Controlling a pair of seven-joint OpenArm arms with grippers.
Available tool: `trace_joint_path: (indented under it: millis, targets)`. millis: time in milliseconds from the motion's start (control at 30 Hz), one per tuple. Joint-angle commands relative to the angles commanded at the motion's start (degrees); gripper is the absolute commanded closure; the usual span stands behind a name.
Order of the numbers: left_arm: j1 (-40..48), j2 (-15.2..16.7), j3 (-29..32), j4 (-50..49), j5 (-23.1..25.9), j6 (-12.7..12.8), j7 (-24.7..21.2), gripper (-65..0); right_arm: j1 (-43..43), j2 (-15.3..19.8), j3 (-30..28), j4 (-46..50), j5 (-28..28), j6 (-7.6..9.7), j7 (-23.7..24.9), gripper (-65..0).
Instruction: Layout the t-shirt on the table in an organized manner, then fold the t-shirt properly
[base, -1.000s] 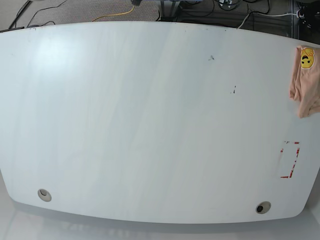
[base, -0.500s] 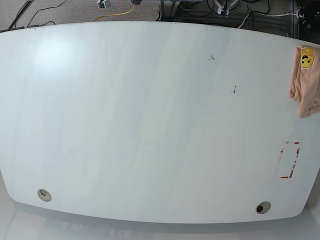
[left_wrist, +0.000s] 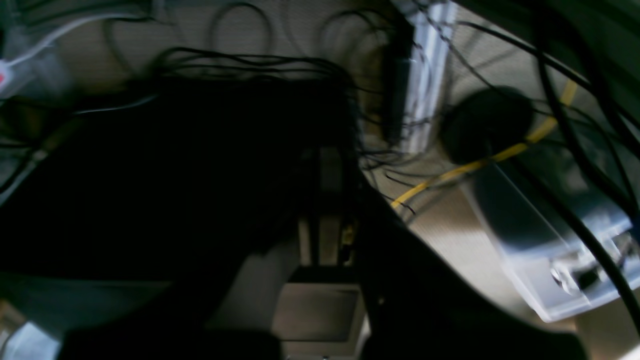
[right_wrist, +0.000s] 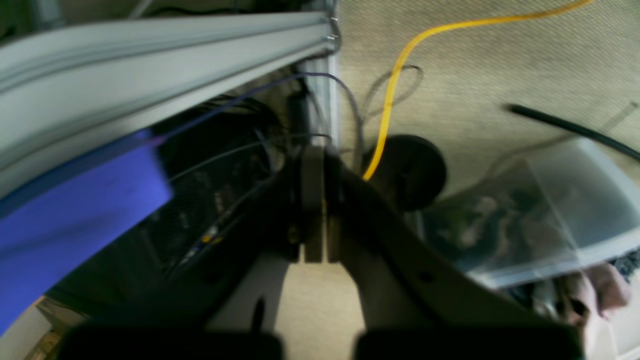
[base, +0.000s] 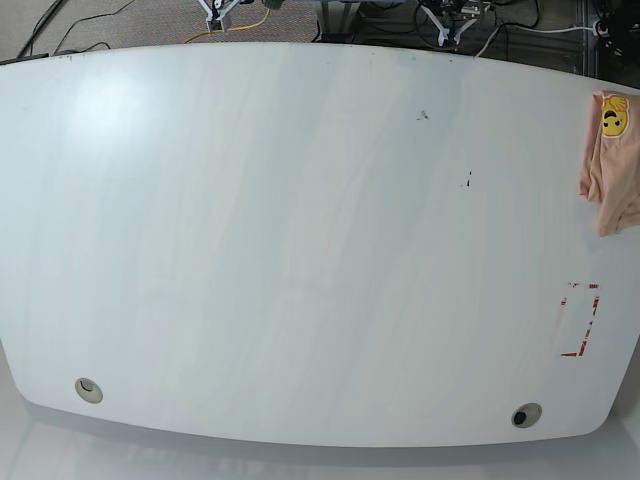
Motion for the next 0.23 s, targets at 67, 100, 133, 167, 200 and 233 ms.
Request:
trace_joint_path:
  millis: [67,100,133,167,200,233]
  targets:
    - [-0.44,0.0,0.0,-0.7,0.0,0.44,0.0,0.0,0.53,0.0,-0.09,-0.62,0.0,-0.7,-0.09,-0.5]
    - [-0.7,0.09,0.0,-0.97,0.0,0.53,0.0,0.0,0.79,0.0,-0.09,-0.97,0.0,-1.14,-0.09,-0.5]
    - [-0.79,0.09,0.0,-1.05,0.0,0.53,0.0,0.0,1.05,0.0,-0.09,-1.32,0.0,-1.49,-0.09,-0.5]
    - [-0.97,0.09,0.0,-1.05,0.0,0.53,0.0,0.0,1.32,0.0,-0.09,-1.58,0.0,-1.76,-0.09,-0.5]
    - [-0.97,0.18,0.0,-1.05,0.0,0.53,0.0,0.0,1.58,0.0,-0.09,-1.85,0.0,-1.85,-0.09,-0.5]
    - [-0.97,0.18,0.0,-1.05,0.0,0.53,0.0,0.0,1.67,0.0,-0.09,-1.93,0.0,-1.85,-0.09,-0.5]
